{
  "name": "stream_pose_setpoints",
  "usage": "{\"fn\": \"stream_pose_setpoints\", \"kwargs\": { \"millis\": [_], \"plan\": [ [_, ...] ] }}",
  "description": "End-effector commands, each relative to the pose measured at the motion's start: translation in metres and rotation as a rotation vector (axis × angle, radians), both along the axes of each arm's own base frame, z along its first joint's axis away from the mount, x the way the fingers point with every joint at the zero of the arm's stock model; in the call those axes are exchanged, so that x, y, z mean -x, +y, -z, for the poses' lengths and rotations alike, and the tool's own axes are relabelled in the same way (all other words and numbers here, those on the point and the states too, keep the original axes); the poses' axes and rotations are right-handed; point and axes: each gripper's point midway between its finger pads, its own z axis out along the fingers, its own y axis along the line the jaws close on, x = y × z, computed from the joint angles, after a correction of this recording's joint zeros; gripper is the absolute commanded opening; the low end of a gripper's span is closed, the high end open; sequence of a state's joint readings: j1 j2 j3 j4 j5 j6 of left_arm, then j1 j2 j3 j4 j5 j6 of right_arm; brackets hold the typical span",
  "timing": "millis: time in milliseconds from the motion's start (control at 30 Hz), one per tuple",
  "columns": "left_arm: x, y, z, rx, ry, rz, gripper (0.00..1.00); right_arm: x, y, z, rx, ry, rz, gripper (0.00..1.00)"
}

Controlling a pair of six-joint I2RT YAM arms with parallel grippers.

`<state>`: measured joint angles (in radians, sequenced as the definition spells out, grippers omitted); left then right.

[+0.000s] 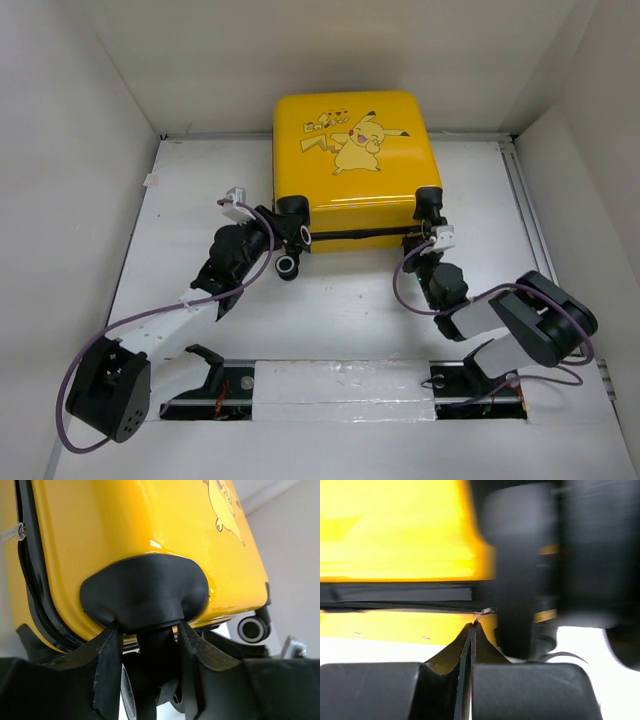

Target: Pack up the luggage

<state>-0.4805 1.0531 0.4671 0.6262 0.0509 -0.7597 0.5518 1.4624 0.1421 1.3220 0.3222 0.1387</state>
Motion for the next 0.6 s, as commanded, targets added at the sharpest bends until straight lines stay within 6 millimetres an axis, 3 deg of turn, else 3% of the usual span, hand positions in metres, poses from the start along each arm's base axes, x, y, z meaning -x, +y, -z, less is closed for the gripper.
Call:
{"fn": "stream_pose_setpoints", "kwargs": {
  "millis": [0, 67, 167, 267, 333, 433, 467, 500, 567],
  "plan": [
    [0.007, -0.017, -0.027, 0.054, -0.089, 0.090, 0.28, 0.010, 0.041, -0.079, -0.224, -0.262, -0.123, 0.00],
    [0.008, -0.018, -0.030, 0.068, -0.091, 0.098, 0.15, 0.016, 0.056, -0.067, -0.220, -0.233, -0.150, 0.00],
    [0.007, -0.021, -0.036, 0.087, -0.103, 0.109, 0.07, 0.018, 0.070, -0.062, -0.223, -0.229, -0.159, 0.00],
    [0.009, -0.024, -0.036, 0.096, -0.097, 0.127, 0.01, 0.017, 0.068, -0.065, -0.231, -0.236, -0.144, 0.00],
    [0.010, -0.021, -0.035, 0.097, -0.098, 0.115, 0.00, 0.019, 0.052, -0.060, -0.228, -0.218, -0.081, 0.00],
    [0.010, -0.014, -0.039, 0.101, -0.109, 0.078, 0.06, 0.014, 0.031, -0.051, -0.223, -0.160, 0.017, 0.24],
    [0.009, -0.012, -0.034, 0.084, -0.096, 0.069, 0.13, 0.013, 0.028, -0.048, -0.229, -0.137, 0.025, 0.43],
    [0.011, -0.011, -0.035, 0.084, -0.096, 0.069, 0.26, 0.012, 0.025, -0.042, -0.230, -0.103, 0.035, 0.50],
    [0.011, -0.009, -0.031, 0.079, -0.087, 0.056, 0.34, 0.009, 0.013, -0.038, -0.216, -0.086, 0.091, 0.57]
  ]
}}
